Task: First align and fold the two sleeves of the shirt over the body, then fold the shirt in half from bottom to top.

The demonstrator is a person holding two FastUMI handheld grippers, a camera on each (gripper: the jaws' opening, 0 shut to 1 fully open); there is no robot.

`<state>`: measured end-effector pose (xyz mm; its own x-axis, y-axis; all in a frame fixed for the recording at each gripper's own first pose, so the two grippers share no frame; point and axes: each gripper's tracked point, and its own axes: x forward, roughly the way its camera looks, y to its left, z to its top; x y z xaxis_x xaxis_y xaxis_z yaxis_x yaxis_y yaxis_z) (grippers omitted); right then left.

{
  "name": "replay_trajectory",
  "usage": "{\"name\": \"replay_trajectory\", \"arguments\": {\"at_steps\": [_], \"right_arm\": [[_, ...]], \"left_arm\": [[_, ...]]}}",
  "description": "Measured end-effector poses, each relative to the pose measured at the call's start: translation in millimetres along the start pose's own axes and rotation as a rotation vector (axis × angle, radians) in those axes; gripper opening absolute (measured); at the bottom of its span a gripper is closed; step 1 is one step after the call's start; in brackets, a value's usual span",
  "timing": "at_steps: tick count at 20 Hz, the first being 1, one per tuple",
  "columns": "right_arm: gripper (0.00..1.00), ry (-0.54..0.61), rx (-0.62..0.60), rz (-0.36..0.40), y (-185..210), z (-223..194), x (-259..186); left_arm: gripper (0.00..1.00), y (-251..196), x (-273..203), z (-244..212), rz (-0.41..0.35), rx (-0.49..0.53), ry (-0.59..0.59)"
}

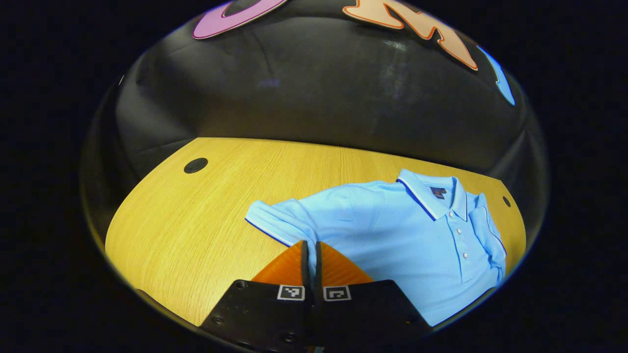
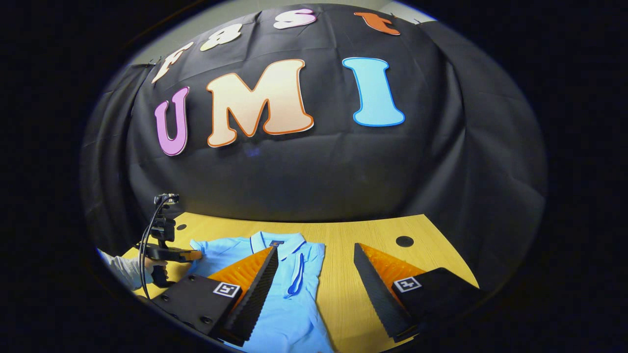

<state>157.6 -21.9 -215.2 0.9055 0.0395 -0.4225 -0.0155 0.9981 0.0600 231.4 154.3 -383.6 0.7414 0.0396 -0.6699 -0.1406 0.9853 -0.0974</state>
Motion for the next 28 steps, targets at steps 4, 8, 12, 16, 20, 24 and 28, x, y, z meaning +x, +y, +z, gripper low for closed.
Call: {"name": "replay_trajectory", "arguments": {"at_steps": [4, 8, 12, 16, 20, 24, 28], "right_arm": [[0.97, 0.006, 0.012, -0.010, -4.5, -5.2, -6.2], [0.97, 0.012, 0.030, -0.011, -3.1, -10.3, -8.9], [0.97, 0.024, 0.031, -0.004, 3.3, -20.3, -6.7], [0.97, 0.046, 0.031, -0.006, 9.0, -34.3, -2.3], [0.97, 0.038, 0.018, -0.033, 10.9, -34.9, -0.9], [0.97, -0.004, 0.024, -0.022, 14.9, -33.4, -24.6], [0.97, 0.008, 0.014, -0.012, 12.4, -50.8, -67.3]], "left_arm": [[0.00, -37.8, -15.6, 25.2, -0.077, -0.006, -0.055], [0.00, -92.9, -31.2, 32.6, -0.171, 0.072, -0.067], [0.00, -140.6, -30.3, 10.1, -0.230, 0.150, -0.035], [0.07, -164.4, -29.5, -4.7, -0.282, 0.143, -0.017], [0.95, -156.6, -54.7, 17.3, -0.285, 0.117, -0.111], [0.96, -139.6, -110.8, 23.3, -0.265, 0.083, -0.187], [0.96, -117.6, -172.4, -1.8, -0.240, 0.091, -0.196]]}}
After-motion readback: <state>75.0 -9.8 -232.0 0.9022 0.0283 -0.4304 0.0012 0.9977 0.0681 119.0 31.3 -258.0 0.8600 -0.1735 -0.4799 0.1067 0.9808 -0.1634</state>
